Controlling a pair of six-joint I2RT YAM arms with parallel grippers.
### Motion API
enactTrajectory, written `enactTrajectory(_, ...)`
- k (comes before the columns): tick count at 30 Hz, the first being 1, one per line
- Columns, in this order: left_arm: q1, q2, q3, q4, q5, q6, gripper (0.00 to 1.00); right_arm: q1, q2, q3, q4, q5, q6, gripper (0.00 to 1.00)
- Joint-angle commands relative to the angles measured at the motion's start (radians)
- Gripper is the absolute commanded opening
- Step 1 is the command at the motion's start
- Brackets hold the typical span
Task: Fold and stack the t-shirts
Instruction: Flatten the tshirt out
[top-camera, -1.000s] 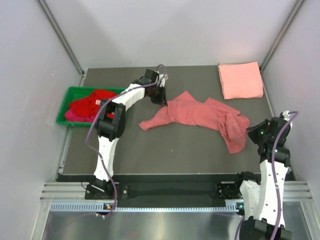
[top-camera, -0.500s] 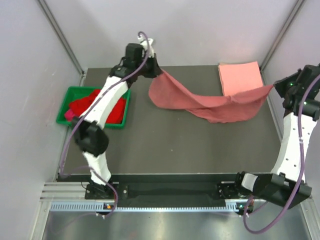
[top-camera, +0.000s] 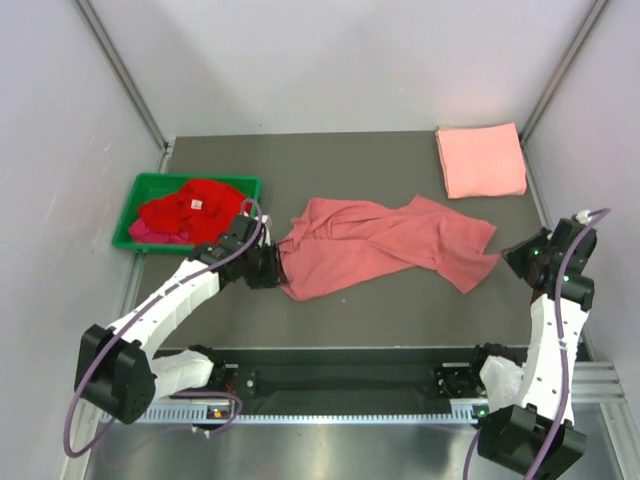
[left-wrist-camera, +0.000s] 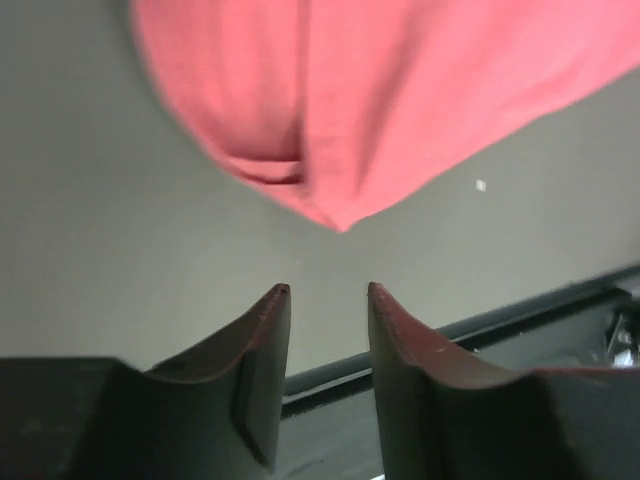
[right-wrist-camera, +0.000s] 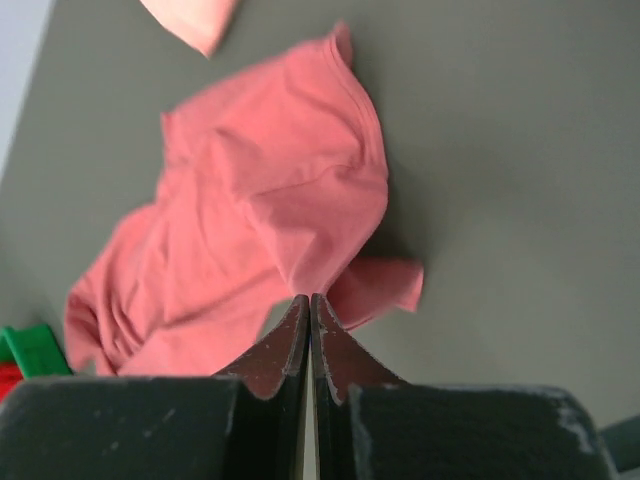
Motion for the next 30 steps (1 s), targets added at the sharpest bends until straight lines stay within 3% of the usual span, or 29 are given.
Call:
enactTrajectory(1, 0.002, 0.014, 0.175, -0.03, -0.154, 0.03, 0.44, 0.001, -0.046, -0.014, 0.025, -0.054, -0.027, 0.0)
enactTrajectory(4, 0.003, 0.178, 0.351, 0.003, -0.13, 0.105, 0.43, 0.002, -0.052, -0.009, 0.031, -0.069, -0.02, 0.0)
enactTrajectory(9, 0.003, 0.516, 0.621, 0.04, 0.07, 0.2, 0.37, 0.005, -0.066, -0.006, 0.051, -0.094, -0.003, 0.0)
enactTrajectory(14, 0.014, 0.759, 0.8, -0.12, -0.001, 0.159, 0.29, 0.017, -0.067, -0.003, 0.054, -0.1, -0.003, 0.0)
enactTrajectory(17, 0.006, 0.742, 0.746, -0.048, 0.071, 0.164, 0.27, 0.019, -0.075, -0.009, 0.068, -0.109, 0.007, 0.0)
enactTrajectory(21, 0.006, 0.711, 0.624, -0.009, 0.012, 0.17, 0.3, 0.021, -0.067, -0.003, 0.075, -0.13, 0.016, 0.0)
enactTrajectory(30, 0.017, 0.765, 0.588, 0.006, -0.103, 0.174, 0.41, 0.025, -0.061, 0.014, 0.069, -0.129, 0.013, 0.0)
